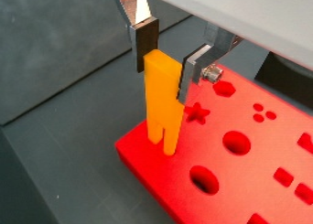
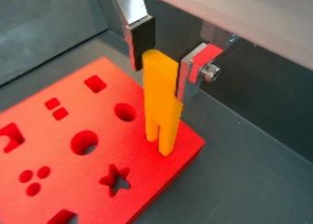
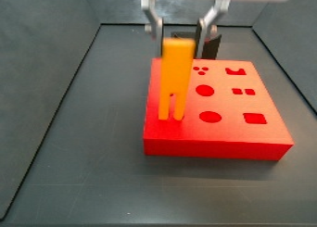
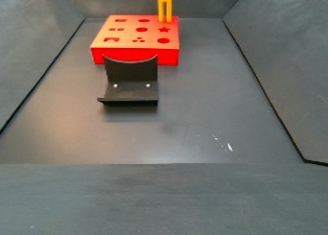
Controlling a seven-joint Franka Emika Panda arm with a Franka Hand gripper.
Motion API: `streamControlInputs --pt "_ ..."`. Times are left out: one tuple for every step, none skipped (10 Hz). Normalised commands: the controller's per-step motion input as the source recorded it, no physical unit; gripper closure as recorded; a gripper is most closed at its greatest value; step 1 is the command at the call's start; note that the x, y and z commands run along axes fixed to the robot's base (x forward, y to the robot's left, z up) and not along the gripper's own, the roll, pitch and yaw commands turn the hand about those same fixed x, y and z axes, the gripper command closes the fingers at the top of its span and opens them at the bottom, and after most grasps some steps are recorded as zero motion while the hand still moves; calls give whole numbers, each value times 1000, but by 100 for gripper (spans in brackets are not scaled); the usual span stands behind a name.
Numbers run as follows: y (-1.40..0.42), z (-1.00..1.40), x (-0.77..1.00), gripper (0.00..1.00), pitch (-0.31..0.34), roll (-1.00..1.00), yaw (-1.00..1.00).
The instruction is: Insert the square-circle object.
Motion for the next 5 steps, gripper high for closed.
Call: streamControlInputs --pt "-251 -717 274 100 -19 106 20" --pt "-154 -814 331 100 0 131 0" --pt "-37 -957 243 100 0 140 0" --pt "0 -1000 149 100 0 147 0" --pt "0 -1000 74 100 -7 107 0"
